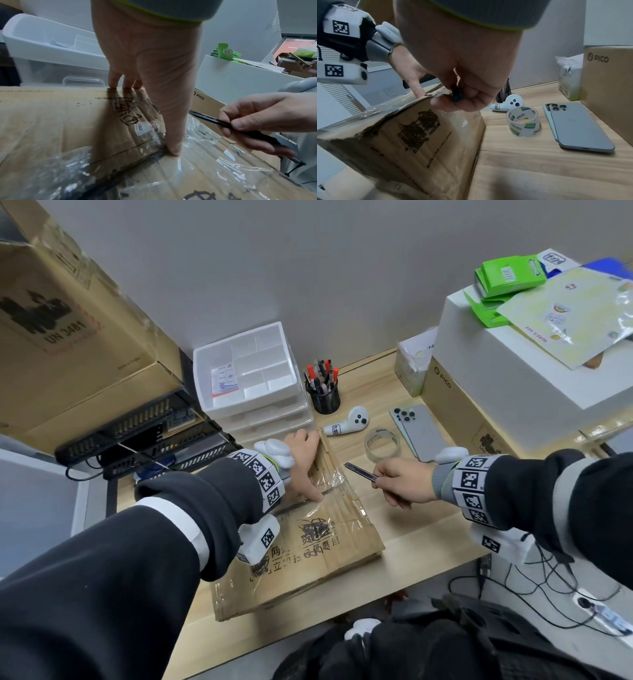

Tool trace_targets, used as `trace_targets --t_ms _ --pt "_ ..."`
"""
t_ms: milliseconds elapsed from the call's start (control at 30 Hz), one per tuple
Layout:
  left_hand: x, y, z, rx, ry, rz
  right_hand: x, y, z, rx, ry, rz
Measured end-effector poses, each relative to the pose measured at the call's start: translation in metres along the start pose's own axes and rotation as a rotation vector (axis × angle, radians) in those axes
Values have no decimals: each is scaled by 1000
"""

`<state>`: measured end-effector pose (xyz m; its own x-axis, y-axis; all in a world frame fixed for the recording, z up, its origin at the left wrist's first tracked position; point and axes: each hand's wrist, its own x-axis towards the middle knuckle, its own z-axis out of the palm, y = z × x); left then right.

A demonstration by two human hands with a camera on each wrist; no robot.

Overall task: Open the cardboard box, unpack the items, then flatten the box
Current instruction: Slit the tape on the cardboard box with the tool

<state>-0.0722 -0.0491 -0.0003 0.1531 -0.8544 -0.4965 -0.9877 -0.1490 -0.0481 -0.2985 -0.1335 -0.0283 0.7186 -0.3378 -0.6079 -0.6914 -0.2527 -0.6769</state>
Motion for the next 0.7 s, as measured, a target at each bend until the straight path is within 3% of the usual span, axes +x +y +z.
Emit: trace_targets --t_ms 700 --pt "10 -3 12 125 32 16 -23 -14 2 -67 -10 37"
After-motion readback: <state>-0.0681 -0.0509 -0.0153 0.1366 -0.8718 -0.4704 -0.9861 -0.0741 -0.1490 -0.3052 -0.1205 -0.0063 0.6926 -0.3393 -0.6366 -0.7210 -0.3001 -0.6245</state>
